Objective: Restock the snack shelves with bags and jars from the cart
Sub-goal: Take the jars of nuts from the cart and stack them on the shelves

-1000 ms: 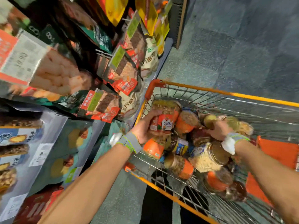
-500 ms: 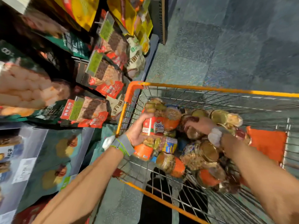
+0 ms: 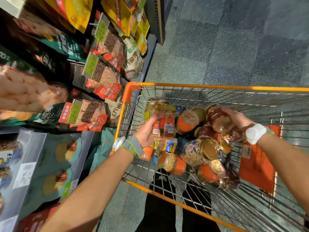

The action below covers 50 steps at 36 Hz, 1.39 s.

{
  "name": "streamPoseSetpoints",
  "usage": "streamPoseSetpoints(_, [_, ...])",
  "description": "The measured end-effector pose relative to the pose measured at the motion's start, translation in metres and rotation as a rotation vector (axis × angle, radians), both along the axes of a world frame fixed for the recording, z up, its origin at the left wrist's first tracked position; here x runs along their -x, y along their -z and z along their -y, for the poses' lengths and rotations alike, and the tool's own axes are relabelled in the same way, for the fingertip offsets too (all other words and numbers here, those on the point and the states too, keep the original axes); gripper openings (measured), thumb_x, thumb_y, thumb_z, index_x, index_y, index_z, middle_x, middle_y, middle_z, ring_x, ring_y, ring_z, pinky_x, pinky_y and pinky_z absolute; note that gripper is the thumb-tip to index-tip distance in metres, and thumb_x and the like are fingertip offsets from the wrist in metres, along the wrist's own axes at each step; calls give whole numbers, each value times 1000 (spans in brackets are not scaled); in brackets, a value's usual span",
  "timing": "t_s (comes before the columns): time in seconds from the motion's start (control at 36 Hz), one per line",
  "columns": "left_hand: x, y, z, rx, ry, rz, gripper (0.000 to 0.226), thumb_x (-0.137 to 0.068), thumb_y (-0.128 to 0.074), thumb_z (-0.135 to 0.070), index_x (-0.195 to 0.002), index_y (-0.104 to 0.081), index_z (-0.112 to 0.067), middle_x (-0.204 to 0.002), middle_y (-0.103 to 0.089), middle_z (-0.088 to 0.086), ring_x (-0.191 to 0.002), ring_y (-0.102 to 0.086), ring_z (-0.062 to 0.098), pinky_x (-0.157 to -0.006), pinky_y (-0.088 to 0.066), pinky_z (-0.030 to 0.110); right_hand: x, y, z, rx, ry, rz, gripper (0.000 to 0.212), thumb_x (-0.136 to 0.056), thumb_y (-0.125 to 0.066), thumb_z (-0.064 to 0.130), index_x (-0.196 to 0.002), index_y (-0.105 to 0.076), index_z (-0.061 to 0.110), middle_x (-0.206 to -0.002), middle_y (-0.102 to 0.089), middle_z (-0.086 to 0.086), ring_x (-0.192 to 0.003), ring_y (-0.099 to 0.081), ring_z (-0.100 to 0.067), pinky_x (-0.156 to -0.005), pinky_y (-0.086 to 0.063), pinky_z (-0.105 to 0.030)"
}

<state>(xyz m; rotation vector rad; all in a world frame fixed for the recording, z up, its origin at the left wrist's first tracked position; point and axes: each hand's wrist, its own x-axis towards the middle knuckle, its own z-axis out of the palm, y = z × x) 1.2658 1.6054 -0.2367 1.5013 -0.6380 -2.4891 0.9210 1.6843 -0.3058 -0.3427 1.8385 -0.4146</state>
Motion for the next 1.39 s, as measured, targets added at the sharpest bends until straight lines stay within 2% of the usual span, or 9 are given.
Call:
streamPoseSetpoints(0.11, [3, -4, -5, -16, -32, 40, 87, -69, -72, -49, -141, -51, -5, -128, -61, 25, -111, -62, 39, -94, -51, 57, -1, -15, -1, 35, 102, 85, 48, -101, -37, 58, -99, -69, 21, -83, -73, -1, -76, -66, -22, -67, -48, -31])
streamPoseSetpoints(0.25, [18, -6, -13, -46, -32, 27, 100, -64, -83, -50, -145, -45, -5, -139, -53, 31, -122, -56, 46, -99, -47, 65, 13, -33, -23, 45, 32, -66, 13, -101, -55, 26, -100, -62, 14, -88, -62, -4, -57, -64, -2, -48, -51, -13])
streamPoseSetpoints(0.39, [43, -8, -21, -35, -28, 62, 38, -94, -54, -39, -115, -64, -9, -106, -71, 18, -96, -69, 34, -80, -59, 48, 20, -14, -63, -72, -163, -249, 25, -98, -55, 13, -74, -59, 16, -62, -59, 0, -60, -53, -21, -50, -48, -17])
streamPoseSetpoints(0.47, [51, -9, -27, -15, -5, 107, 48, -98, -47, -38, -129, -59, -2, -112, -69, 19, -95, -71, 30, -77, -61, 43, 6, -5, -80, -132, -218, -238, 20, -96, -60, 23, -80, -66, 12, -70, -63, -7, -55, -51, -17, -47, -39, -19])
streamPoseSetpoints(0.61, [71, -62, -38, 47, -56, 52, 37, -108, -37, -2, -144, -40, -4, -123, -50, 0, -53, -57, -20, -54, -44, 2, -17, 24, -97, -169, -259, -175, 27, -89, -64, 43, -81, -64, 17, -76, -65, -6, -76, -64, -26, -71, -49, -31])
streamPoseSetpoints(0.69, [74, -80, -39, 127, 51, 41, 43, -106, -35, 4, -147, -32, -6, -84, -64, -27, -58, -49, -32, -62, -40, -4, -37, 6, -87, -131, -333, -148, 34, -95, -58, 40, -75, -63, 13, -67, -59, -7, -62, -54, -22, -61, -40, -29])
streamPoseSetpoints(0.89, [57, 3, -32, 41, 19, 147, 42, -81, -73, -32, -117, -63, -13, -91, -77, 5, -75, -75, 18, -60, -59, 29, -27, 21, -85, -126, -269, -195, 44, -91, -55, 56, -74, -58, 16, -73, -65, -11, -74, -68, -35, -72, -56, -42])
streamPoseSetpoints(1.14, [23, 9, -25, -25, -86, 249, 37, -86, -70, -36, -111, -71, -9, -110, -72, 18, -87, -72, 29, -86, -58, 47, -41, 46, -58, -193, -268, -244, 114, -67, -44, 89, -146, -40, 8, -141, -54, -20, -120, -56, -40, -98, -49, -46])
streamPoseSetpoints(1.39, [-15, 20, -25, -46, -115, 249, 45, -78, -78, -38, -113, -67, -12, -100, -75, 13, -85, -73, 28, -88, -58, 48, -78, 23, -12, -130, -265, -454, 92, -95, -45, 60, -154, -15, -3, -161, -15, -26, -148, -15, -43, -118, -23, -50])
